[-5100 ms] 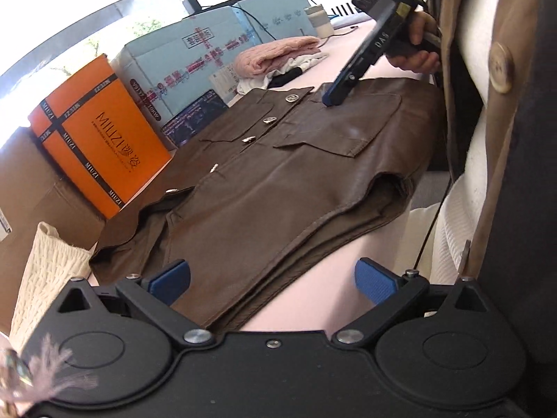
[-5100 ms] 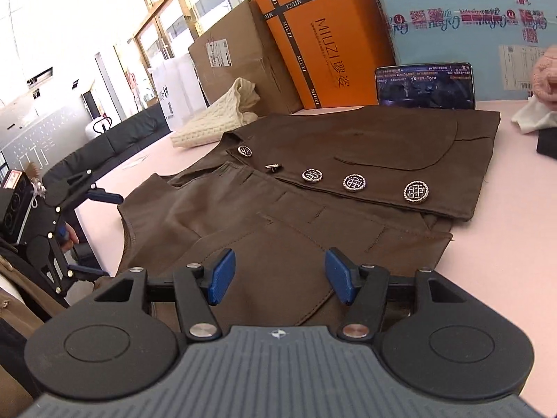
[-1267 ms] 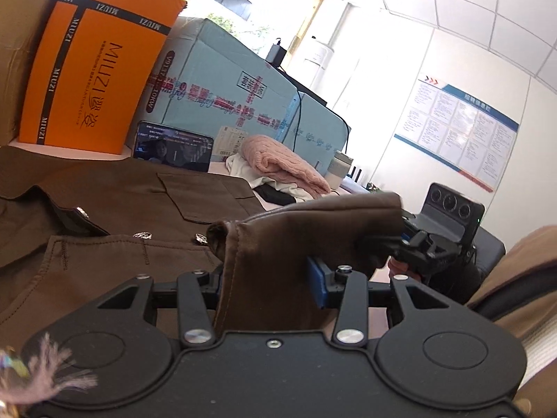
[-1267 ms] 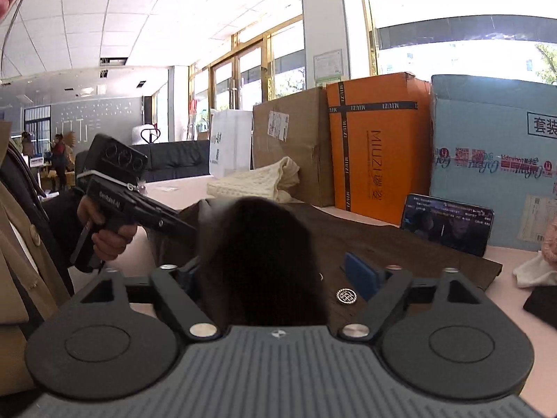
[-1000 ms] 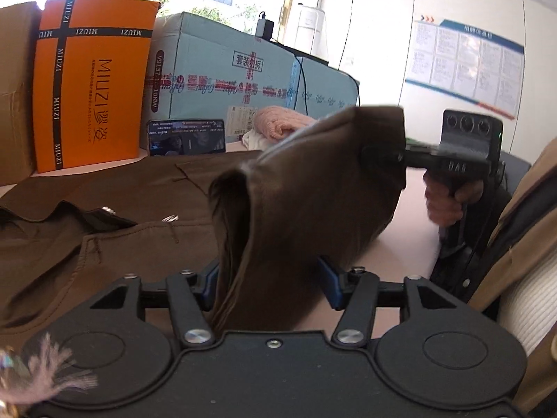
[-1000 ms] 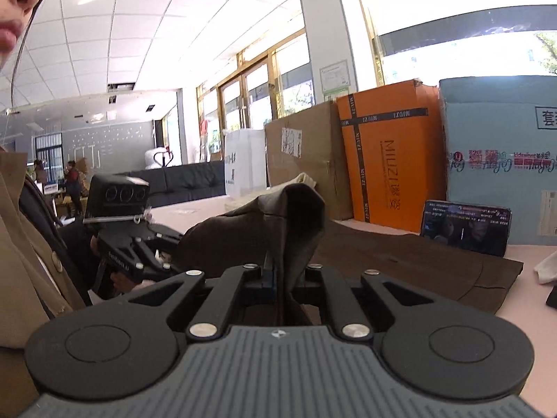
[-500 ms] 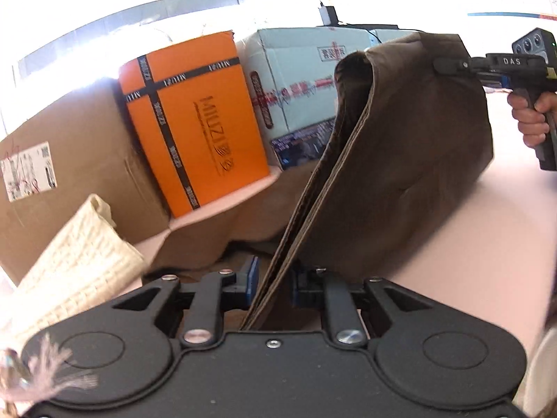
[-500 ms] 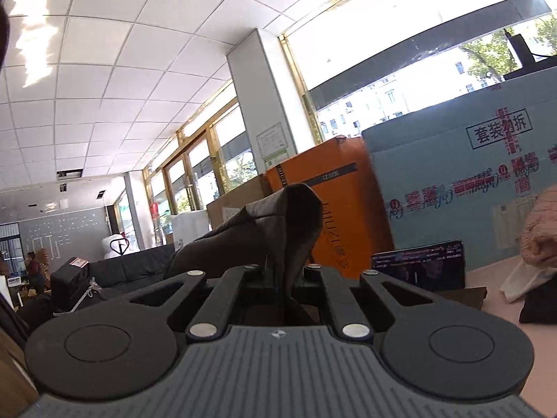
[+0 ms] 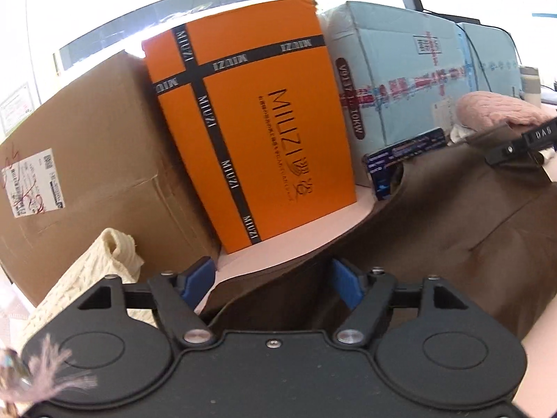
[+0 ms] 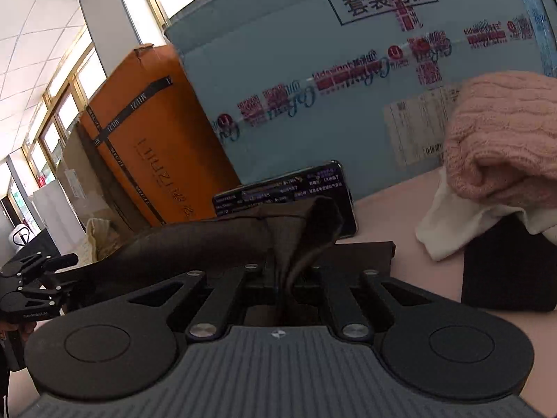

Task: Fold clothes

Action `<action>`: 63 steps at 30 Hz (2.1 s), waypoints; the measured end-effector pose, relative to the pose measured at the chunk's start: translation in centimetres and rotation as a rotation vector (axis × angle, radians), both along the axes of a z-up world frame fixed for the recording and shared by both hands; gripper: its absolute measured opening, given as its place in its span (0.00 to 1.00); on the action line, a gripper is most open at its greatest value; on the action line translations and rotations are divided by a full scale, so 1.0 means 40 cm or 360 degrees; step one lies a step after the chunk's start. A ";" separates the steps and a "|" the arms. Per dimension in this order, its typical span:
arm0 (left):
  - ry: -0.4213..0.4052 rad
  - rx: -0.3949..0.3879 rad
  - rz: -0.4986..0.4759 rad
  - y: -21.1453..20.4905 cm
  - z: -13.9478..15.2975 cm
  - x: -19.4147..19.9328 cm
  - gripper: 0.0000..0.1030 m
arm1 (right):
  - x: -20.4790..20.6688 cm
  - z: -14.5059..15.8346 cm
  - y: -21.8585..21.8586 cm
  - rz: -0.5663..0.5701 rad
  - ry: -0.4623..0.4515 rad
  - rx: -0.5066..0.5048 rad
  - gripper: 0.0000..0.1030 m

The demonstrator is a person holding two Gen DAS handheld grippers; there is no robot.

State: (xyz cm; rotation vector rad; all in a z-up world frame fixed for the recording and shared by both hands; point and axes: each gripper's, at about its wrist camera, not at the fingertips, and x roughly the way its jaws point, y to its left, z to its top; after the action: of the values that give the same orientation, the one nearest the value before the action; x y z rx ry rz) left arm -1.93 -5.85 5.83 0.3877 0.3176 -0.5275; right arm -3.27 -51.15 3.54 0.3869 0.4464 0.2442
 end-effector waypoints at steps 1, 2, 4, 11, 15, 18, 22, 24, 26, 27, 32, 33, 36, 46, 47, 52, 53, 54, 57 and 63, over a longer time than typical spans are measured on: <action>0.0001 -0.0028 0.0026 0.022 0.001 0.003 0.80 | 0.001 -0.005 -0.003 -0.0022 0.0015 -0.0006 0.04; 0.0002 -0.0055 0.0053 0.044 0.003 0.007 0.82 | 0.002 -0.011 -0.006 -0.0045 0.0030 -0.0012 0.04; 0.0021 -0.0140 0.0123 0.095 0.007 0.010 0.91 | 0.004 -0.021 -0.012 -0.0089 0.0060 -0.0025 0.04; 0.0354 -0.0492 0.0423 0.214 -0.049 0.035 0.93 | 0.014 -0.033 -0.043 -0.0128 0.0110 0.0045 0.05; 0.0656 -0.0793 0.0513 0.238 -0.092 0.056 0.93 | 0.020 -0.036 -0.038 -0.0060 0.0127 0.0069 0.07; 0.0763 -0.0953 0.0581 0.247 -0.098 0.046 0.93 | 0.025 -0.040 -0.032 -0.0067 0.0172 0.0043 0.10; 0.0894 -0.1196 0.0658 0.275 -0.097 -0.003 0.93 | 0.002 -0.020 -0.036 -0.0142 0.0117 0.0035 0.56; 0.0936 -0.1234 0.0645 0.275 -0.094 -0.028 0.93 | -0.030 0.007 -0.031 -0.0257 0.0038 -0.0060 0.82; 0.0997 -0.1278 0.0598 0.266 -0.099 -0.034 0.93 | -0.062 0.034 -0.026 -0.0370 -0.0061 -0.0153 0.82; 0.1022 -0.1298 0.0565 0.259 -0.105 -0.026 0.97 | -0.074 0.042 -0.024 -0.0411 -0.0107 -0.0164 0.82; 0.1036 -0.1363 0.0589 0.219 -0.107 0.050 1.00 | -0.087 0.046 -0.003 -0.0077 -0.0080 0.0134 0.82; 0.1032 -0.1361 0.0599 0.210 -0.107 0.066 1.00 | -0.075 0.030 0.010 0.0019 -0.0017 0.0201 0.82; 0.0951 -0.1269 0.0624 0.180 -0.101 0.081 0.93 | -0.048 -0.011 0.059 0.0141 0.0140 0.0170 0.82; 0.0877 -0.1205 0.0528 0.193 -0.093 -0.022 0.13 | -0.053 -0.034 0.067 0.0141 0.0202 0.0080 0.81; 0.0892 -0.1239 0.0510 0.206 -0.092 -0.048 0.13 | -0.054 -0.034 0.068 0.0156 0.0202 0.0064 0.81; 0.0948 -0.1344 0.0498 0.264 -0.105 -0.175 0.09 | -0.075 -0.035 0.064 0.0229 0.0203 0.0079 0.81; 0.0951 -0.1352 0.0504 0.274 -0.109 -0.197 0.09 | -0.080 -0.034 0.065 0.0239 0.0208 0.0086 0.81; 0.0940 -0.1355 0.0522 0.287 -0.111 -0.213 0.08 | -0.085 -0.033 0.068 0.0250 0.0213 0.0092 0.81; 0.0821 -0.1334 0.0649 0.342 -0.098 -0.222 0.08 | -0.108 -0.017 0.105 0.0331 0.0225 0.0088 0.80; 0.0814 -0.1387 0.0769 0.393 -0.104 -0.203 0.25 | -0.113 0.023 0.176 0.0415 0.0120 0.0060 0.80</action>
State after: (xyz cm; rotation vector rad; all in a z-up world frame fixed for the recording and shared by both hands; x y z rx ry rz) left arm -10.05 9.87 1.66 -0.6721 0.6123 -0.2375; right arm -7.80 -44.11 4.46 0.3752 0.5672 0.4927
